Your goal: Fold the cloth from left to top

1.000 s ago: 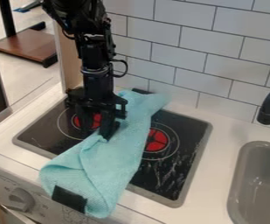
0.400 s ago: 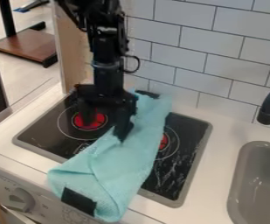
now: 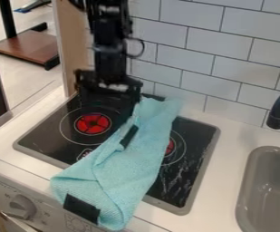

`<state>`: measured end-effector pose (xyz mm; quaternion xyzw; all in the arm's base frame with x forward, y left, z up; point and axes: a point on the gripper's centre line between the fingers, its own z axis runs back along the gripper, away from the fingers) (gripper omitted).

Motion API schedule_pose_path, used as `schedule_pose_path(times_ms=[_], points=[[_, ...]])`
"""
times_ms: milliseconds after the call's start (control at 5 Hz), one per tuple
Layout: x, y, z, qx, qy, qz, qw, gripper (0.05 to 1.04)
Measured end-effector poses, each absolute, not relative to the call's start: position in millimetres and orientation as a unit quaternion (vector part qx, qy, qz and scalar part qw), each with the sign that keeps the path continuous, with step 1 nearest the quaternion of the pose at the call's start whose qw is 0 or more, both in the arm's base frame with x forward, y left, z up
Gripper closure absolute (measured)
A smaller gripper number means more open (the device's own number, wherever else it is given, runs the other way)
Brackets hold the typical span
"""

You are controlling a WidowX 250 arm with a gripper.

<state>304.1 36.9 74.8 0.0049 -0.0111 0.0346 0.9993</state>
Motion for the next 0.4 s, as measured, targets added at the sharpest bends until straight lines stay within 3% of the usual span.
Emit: schedule_pose_path(times_ms=[400], points=[[302.4, 34.8, 112.1, 0.005, -0.061, 0.006, 0.998, 0.083]])
